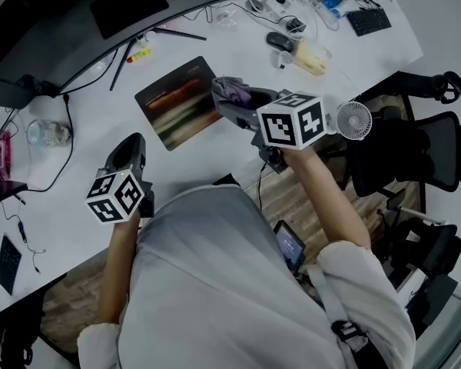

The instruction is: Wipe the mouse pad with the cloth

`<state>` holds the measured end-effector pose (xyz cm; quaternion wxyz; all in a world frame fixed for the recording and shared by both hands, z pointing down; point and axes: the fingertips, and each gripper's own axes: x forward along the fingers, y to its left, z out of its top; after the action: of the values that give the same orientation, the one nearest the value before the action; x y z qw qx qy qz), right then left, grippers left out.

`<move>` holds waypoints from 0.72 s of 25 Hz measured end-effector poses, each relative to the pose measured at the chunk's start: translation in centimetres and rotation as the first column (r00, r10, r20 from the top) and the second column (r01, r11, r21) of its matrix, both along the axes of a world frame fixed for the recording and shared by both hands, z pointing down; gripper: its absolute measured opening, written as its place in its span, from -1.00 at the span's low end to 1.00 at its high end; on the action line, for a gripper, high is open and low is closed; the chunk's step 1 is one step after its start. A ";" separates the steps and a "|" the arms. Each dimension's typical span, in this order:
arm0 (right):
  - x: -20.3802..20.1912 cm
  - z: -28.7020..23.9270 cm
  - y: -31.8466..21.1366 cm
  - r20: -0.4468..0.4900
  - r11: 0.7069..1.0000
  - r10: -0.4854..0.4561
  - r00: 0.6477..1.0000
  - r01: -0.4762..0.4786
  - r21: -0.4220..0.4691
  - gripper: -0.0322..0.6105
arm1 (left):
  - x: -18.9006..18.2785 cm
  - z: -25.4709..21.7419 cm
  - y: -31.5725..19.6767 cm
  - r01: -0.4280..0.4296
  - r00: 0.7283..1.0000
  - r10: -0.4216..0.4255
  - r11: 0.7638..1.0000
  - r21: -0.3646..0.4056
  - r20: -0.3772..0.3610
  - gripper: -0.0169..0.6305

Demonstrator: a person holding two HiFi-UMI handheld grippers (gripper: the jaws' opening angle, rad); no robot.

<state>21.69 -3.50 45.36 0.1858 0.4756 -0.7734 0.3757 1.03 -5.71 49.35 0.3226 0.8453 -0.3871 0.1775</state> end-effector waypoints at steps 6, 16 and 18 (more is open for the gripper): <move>-1.7 -3.7 0.8 0.000 0.993 0.007 1.000 -0.007 0.115 -0.25 | -0.7 -5.2 -0.5 -0.005 1.000 0.008 0.992 0.129 -0.025 -0.95; -2.7 -7.7 4.2 -0.032 0.948 0.119 0.992 -0.104 0.300 -0.26 | -1.3 -12.2 1.1 0.015 0.997 0.009 0.953 0.302 -0.079 -0.95; -3.5 -8.8 4.9 -0.002 0.932 0.150 0.989 -0.141 0.335 -0.27 | -1.8 -13.4 1.7 0.016 0.997 0.008 0.943 0.332 -0.072 -0.95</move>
<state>18.17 1.41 36.60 0.0849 0.5614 -0.7858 0.2453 -0.79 -4.00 35.94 0.1899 0.8927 -0.4011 0.0785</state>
